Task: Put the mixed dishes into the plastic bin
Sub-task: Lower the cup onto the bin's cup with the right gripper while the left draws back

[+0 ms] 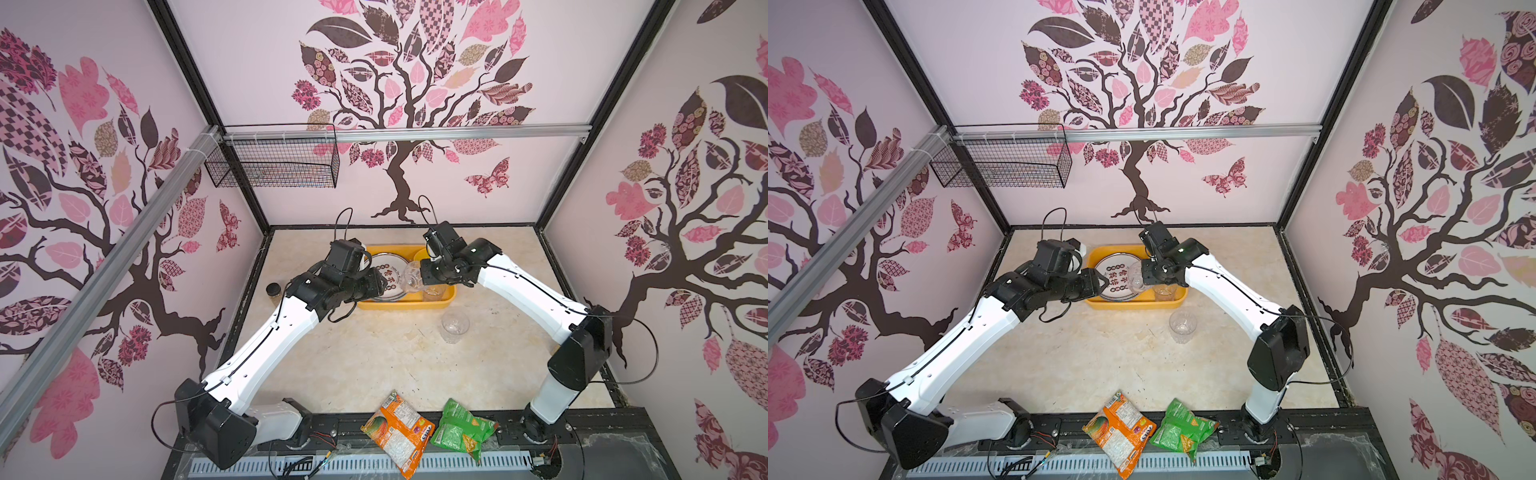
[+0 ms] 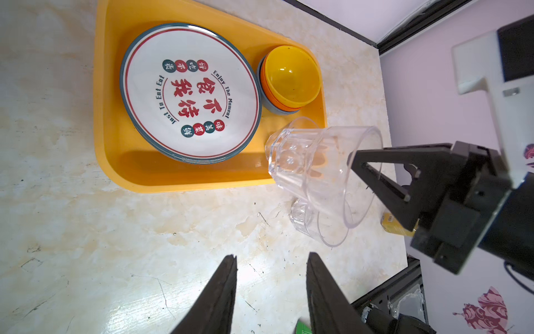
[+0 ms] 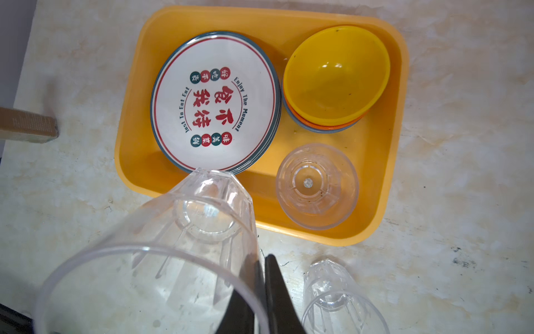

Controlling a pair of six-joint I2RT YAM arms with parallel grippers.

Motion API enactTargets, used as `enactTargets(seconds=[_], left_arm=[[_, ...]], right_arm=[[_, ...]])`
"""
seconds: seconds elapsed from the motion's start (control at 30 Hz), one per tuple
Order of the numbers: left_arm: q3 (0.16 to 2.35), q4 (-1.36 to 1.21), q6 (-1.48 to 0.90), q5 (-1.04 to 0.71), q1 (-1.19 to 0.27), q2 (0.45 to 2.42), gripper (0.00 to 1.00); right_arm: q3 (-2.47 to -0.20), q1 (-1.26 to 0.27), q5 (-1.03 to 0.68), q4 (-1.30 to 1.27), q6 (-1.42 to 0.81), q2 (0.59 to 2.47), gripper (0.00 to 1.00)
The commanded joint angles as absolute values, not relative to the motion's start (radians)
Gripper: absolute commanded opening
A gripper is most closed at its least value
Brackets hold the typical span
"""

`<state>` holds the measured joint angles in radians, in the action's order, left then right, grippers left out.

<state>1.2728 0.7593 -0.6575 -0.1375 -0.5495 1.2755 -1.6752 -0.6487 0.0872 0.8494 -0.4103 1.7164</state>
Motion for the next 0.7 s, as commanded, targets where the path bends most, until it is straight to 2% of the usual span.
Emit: enactTargets(seconds=[0.0,0.67], left_arm=[[1.218,0.716,-0.652,-0.154,-0.544,1.235,0.46],[0.983,0.577,-0.62,-0.287,-0.542,1.094,0.68]], right_arm=[[-1.707,-0.628,0.062,0.882,-0.374,1.697,0.0],[-1.725,-0.474,0.023,0.935,-0.33,1.76,0.02]])
